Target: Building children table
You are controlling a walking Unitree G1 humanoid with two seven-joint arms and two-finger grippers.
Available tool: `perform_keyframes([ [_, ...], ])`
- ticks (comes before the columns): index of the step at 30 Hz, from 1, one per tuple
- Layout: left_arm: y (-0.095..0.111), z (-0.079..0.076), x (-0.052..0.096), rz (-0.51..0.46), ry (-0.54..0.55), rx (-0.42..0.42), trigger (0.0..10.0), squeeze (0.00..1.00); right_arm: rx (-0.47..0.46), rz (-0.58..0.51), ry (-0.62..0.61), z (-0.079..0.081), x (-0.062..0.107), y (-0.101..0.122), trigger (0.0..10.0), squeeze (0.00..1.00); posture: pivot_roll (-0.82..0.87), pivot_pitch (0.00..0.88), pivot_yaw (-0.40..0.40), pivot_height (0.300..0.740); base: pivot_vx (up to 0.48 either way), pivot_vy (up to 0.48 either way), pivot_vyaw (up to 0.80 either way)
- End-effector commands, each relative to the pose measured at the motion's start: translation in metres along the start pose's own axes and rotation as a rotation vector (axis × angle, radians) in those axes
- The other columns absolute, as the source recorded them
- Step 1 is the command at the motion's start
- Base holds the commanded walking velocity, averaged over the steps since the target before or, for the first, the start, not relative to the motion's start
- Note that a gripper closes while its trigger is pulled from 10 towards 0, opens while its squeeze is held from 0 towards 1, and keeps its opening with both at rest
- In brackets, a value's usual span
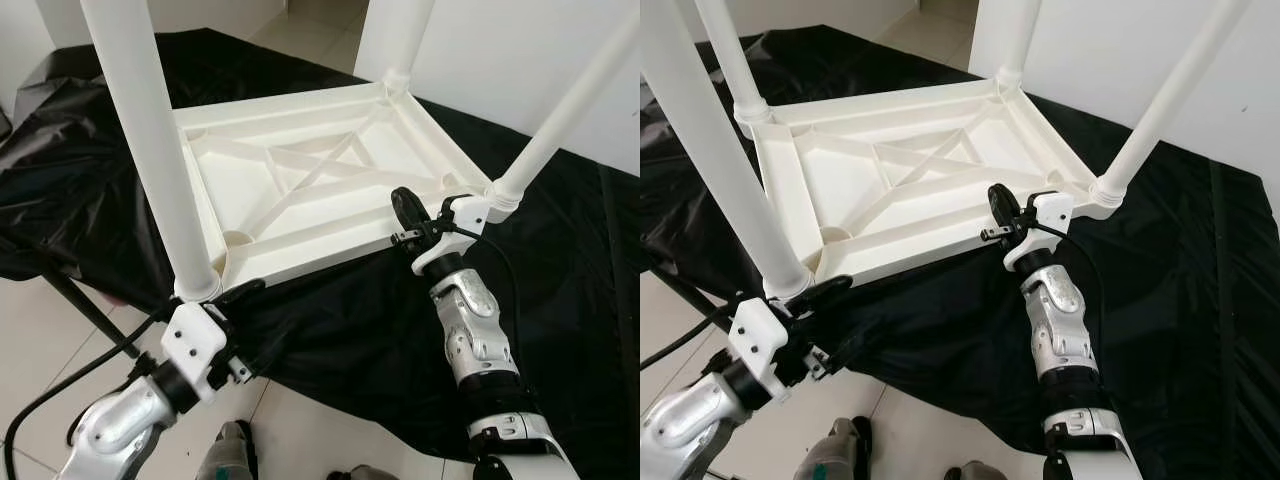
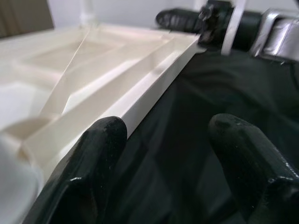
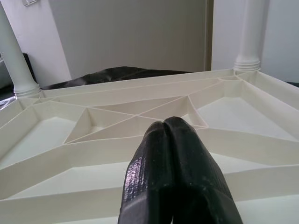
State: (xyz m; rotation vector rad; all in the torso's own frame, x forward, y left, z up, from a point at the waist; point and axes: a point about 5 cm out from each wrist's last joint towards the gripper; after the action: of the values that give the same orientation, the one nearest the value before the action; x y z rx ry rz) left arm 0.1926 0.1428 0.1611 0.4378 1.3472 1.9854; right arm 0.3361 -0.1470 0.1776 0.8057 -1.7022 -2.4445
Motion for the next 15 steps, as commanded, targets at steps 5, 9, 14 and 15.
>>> perform_keyframes([
  [5, -0.004, -0.011, 0.020, 0.076, -0.159, 0.046, 10.0, 0.00, -0.023, 0.015, -0.007, -0.002, 0.002, -0.006, 10.0, 0.00, 0.26, 0.172, -0.120, 0.740, 0.000, 0.000, 0.00],
  [9, -0.004, -0.004, 0.031, 0.120, -0.160, 0.023, 10.0, 0.00, -0.032, 0.023, 0.006, 0.002, 0.000, -0.010, 10.0, 0.00, 0.29, 0.181, -0.122, 0.740, 0.000, 0.000, 0.00],
  [14, -0.004, 0.000, 0.040, 0.149, -0.141, 0.012, 10.0, 0.00, -0.041, 0.026, 0.013, 0.004, -0.001, -0.012, 10.0, 0.00, 0.30, 0.190, -0.119, 0.740, 0.000, 0.000, 0.00],
  [15, -0.005, 0.002, 0.042, 0.159, -0.129, 0.011, 10.0, 0.00, -0.042, 0.026, 0.014, 0.004, -0.001, -0.013, 10.0, 0.00, 0.31, 0.191, -0.119, 0.740, 0.000, 0.000, 0.00],
])
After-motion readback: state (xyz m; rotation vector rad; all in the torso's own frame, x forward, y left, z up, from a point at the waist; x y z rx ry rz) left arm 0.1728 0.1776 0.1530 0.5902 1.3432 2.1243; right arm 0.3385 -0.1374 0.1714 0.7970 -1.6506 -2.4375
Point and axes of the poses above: a point about 5 cm out from each wrist's last joint towards the gripper, its own x axis pointing back from the gripper into the wrist, its own y axis along the axis of the wrist's last joint, z = x × y, and after that the axes turned 11 degrees about -x, right-handed
